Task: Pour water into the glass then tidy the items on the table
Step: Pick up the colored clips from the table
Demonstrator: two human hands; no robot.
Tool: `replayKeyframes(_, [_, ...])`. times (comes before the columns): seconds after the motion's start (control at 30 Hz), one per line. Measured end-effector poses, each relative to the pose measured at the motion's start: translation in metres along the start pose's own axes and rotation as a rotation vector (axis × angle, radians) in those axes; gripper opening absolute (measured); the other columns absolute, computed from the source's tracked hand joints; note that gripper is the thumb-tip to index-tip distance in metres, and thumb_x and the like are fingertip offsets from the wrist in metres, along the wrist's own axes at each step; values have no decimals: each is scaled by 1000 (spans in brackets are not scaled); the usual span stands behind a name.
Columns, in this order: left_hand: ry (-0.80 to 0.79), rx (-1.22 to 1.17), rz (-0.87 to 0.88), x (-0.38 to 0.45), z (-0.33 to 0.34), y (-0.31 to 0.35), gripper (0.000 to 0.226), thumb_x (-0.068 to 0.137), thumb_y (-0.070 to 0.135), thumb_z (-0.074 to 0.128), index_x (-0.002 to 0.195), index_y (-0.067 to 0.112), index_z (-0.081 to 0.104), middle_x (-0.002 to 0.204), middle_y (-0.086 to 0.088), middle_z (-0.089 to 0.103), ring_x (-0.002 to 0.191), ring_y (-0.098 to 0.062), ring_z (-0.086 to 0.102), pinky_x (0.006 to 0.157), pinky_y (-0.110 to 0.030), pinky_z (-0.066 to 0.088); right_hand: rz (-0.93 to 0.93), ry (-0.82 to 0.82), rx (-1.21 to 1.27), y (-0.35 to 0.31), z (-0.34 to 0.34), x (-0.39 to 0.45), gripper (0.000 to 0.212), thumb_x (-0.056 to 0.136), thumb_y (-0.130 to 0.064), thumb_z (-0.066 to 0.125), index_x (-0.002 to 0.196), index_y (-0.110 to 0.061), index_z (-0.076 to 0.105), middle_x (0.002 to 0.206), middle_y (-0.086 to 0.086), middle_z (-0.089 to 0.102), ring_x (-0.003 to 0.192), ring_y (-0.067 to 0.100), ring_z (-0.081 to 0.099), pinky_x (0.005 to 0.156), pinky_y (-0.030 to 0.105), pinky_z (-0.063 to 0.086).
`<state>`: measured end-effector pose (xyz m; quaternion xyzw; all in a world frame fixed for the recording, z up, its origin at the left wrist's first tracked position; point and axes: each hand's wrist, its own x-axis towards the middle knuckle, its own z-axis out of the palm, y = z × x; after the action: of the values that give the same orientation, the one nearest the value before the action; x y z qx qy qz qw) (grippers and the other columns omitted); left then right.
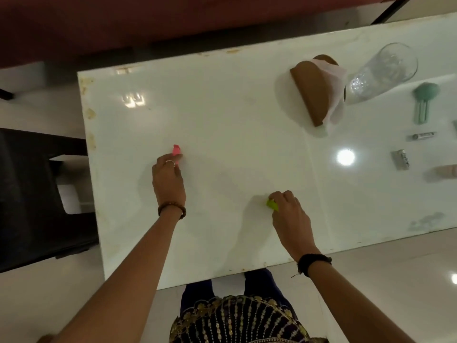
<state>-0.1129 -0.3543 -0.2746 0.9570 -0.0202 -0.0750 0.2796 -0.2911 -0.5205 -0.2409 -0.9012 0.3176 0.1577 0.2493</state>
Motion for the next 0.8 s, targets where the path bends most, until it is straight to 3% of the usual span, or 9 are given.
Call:
replayKeyframes(0.1, [-28, -283, -21, -12, -10, 9, 25, 88, -3, 51, 105, 7, 66, 111, -12, 62, 96, -30, 60, 82, -33, 51, 24, 9, 304, -40, -1, 4, 30, 84, 3, 52, 109, -13, 56, 104, 5, 56, 88, 21, 58, 65, 28, 47])
replayKeyframes(0.2, [-30, -507, -44, -24, -41, 10, 31, 86, 0, 57, 95, 30, 63, 105, -4, 62, 84, -20, 62, 67, -13, 49, 10, -3, 633, -104, -1, 7, 29, 84, 0, 58, 106, -17, 56, 100, 4, 59, 86, 15, 60, 67, 21, 50])
replayKeyframes(0.27, [11, -573, -85, -26, -71, 0, 37, 85, 4, 60, 95, 39, 58, 105, -1, 62, 83, -7, 61, 67, -5, 48, -36, -35, 802, -151, -1, 6, 35, 83, -1, 61, 108, -24, 54, 96, 2, 60, 79, 5, 59, 59, 9, 47])
replayKeyframes(0.37, [163, -560, -152, -17, -137, -39, 21, 84, 12, 64, 103, 20, 61, 107, -2, 64, 90, -4, 62, 75, -7, 51, -159, -94, 890, -237, 9, 0, 34, 83, -6, 64, 110, -25, 57, 95, 1, 61, 78, 1, 59, 60, 5, 45])
replayKeyframes(0.5, [433, -382, -167, 4, -238, -110, 20, 81, 11, 66, 97, 17, 56, 91, 1, 62, 78, -1, 58, 73, -3, 46, -340, -218, 927, -355, 35, -15, 16, 82, -10, 67, 95, -16, 62, 86, 1, 65, 72, 4, 60, 64, 8, 46])
replayKeyframes(0.6, [475, -269, -306, 12, -291, -175, 20, 79, 13, 67, 91, 20, 53, 85, -1, 62, 78, -17, 62, 71, -26, 49, -496, -314, 816, -434, 67, -32, 9, 82, -11, 66, 90, -12, 61, 83, 7, 66, 73, 14, 60, 67, 23, 49])
replayKeyframes(0.73, [305, -133, -357, 10, -305, -245, 12, 85, 18, 61, 86, 11, 52, 90, -8, 59, 80, -23, 57, 68, -25, 38, -770, -261, 212, -502, 118, -46, 20, 90, -15, 52, 110, -9, 54, 98, 11, 65, 86, 30, 62, 62, 32, 39])
replayKeyframes(0.8, [230, -126, -394, 11, -297, -262, 15, 91, 22, 54, 89, 7, 53, 94, -11, 56, 83, -27, 55, 69, -31, 40, -844, -213, -72, -518, 135, -48, 30, 93, -11, 46, 123, -7, 44, 107, 18, 63, 93, 36, 62, 59, 34, 35])
